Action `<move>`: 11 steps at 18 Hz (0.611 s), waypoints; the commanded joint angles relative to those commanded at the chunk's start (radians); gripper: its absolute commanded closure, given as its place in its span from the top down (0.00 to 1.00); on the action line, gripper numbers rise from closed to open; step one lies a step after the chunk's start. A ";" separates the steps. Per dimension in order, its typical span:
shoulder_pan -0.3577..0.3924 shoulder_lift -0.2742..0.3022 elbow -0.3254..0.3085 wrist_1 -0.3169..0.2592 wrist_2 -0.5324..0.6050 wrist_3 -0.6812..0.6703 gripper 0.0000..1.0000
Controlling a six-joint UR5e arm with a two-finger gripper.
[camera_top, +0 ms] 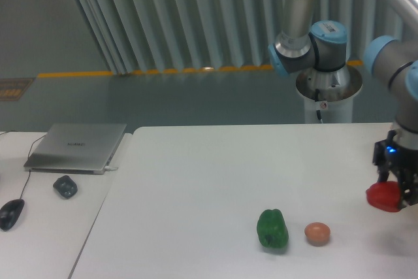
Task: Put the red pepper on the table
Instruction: 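Carry the red pepper back over the table and lower it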
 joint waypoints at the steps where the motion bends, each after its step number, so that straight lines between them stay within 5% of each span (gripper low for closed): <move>1: -0.012 -0.002 -0.020 0.023 0.028 -0.026 0.59; 4: -0.035 -0.005 -0.045 0.077 0.074 -0.046 0.59; 11: -0.046 -0.026 -0.087 0.068 0.059 -0.052 0.59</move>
